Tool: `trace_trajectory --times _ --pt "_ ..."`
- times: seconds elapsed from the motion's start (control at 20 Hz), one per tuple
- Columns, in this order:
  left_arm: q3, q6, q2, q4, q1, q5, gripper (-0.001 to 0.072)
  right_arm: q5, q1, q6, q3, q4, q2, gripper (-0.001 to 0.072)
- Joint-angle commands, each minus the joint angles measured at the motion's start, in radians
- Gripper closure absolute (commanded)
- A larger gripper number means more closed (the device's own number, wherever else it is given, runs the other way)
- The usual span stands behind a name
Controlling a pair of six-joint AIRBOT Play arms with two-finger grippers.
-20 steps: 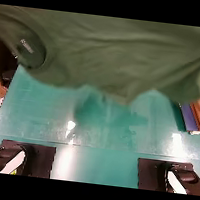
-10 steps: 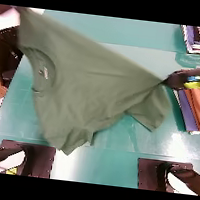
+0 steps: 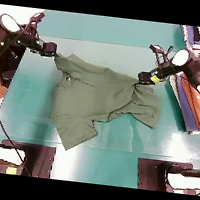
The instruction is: Fold the shirts.
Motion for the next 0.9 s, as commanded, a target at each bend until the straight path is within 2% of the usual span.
trace_trajectory --times 0.0,0.05,0.1,0.3,0.5,0.7,0.85 --pt "-0.007 0.000 -0.033 0.010 0.004 0.023 0.0157 0.039 0.002 -0.004 0.130 0.002 -0.092 0.0384" --pt "-0.007 -0.019 -0.027 0.011 0.015 -0.007 0.0169 0.059 0.002 -0.020 0.156 0.002 -0.092 0.0376" --pt "-0.006 -0.029 -0.015 0.011 0.033 -0.049 0.0218 0.094 -0.005 -0.035 0.175 0.007 -0.085 0.0375" --pt "-0.045 -0.020 0.097 0.023 0.144 -0.221 0.0219 0.139 -0.082 -0.101 0.068 0.170 0.064 0.0376" --pt "-0.373 -0.002 0.331 0.022 0.201 -0.180 0.0219 0.074 -0.173 -0.124 -0.180 0.330 0.297 0.0376" --pt "-0.761 -0.001 0.533 -0.050 0.201 -0.151 0.0219 -0.027 -0.213 -0.126 -0.345 0.343 0.465 0.0377" --pt "-0.957 -0.002 0.595 -0.103 0.201 -0.119 0.0219 -0.053 -0.234 -0.126 -0.410 0.350 0.531 0.0377"
